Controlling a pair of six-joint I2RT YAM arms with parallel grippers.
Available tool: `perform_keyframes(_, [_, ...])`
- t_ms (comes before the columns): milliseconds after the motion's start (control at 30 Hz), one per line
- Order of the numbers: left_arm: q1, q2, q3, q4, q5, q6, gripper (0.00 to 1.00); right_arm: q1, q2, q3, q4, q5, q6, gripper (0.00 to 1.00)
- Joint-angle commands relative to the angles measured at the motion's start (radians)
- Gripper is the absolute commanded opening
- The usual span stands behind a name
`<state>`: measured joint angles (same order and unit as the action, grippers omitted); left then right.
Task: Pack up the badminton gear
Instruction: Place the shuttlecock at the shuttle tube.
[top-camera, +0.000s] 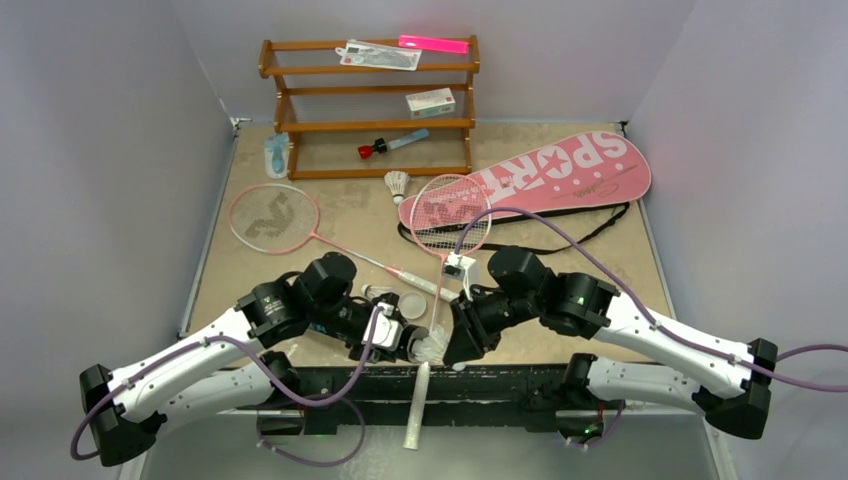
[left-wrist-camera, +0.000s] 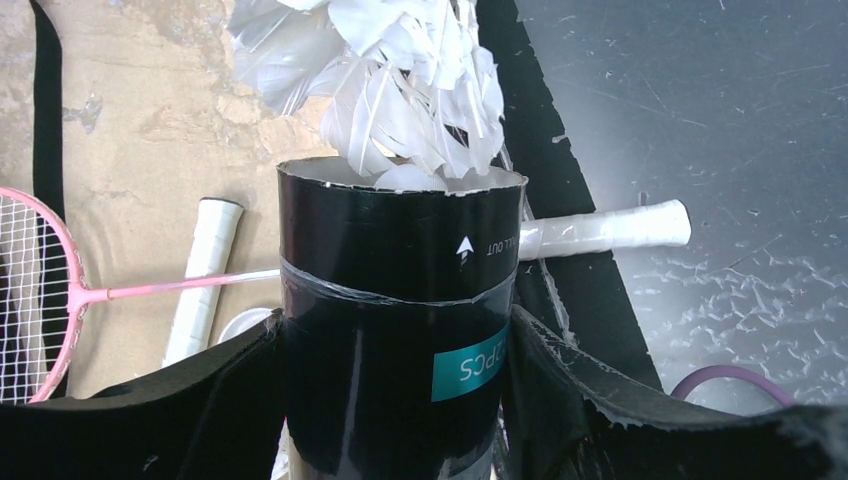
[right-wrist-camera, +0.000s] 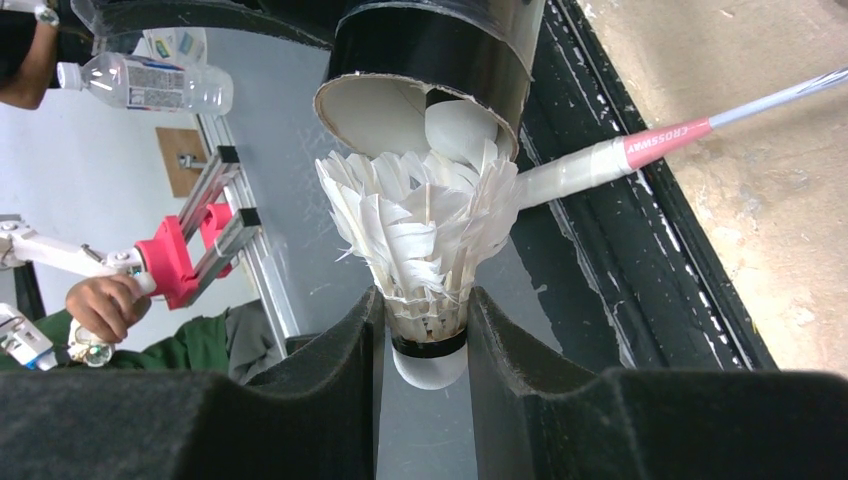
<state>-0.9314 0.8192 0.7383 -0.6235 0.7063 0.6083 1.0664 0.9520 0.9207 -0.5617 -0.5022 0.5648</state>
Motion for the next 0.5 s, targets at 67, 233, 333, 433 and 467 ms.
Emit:
perform_keyframes(67, [0.009,-0.007,0.033,0.031,0.029,0.006,0.40,-0.002,-0.007,0.027,0.041,-0.044,0.004,0.22])
perform_keyframes(233, [0.034,0.024,0.039,0.041,-0.012,-0.037,0.40,-0.002,0.004,0.014,0.069,-0.078,0.003,0.23])
perform_keyframes(333, [0.040,0.029,0.044,0.039,0.000,-0.034,0.40,-0.003,0.012,0.012,0.070,-0.075,0.003,0.23])
perform_keyframes(433, [0.040,0.017,0.040,0.041,0.001,-0.027,0.40,-0.003,0.017,0.009,0.070,-0.070,-0.001,0.23])
perform_keyframes(467, [0.040,0.011,0.037,0.041,0.003,-0.024,0.40,-0.002,0.017,0.008,0.071,-0.067,0.000,0.23])
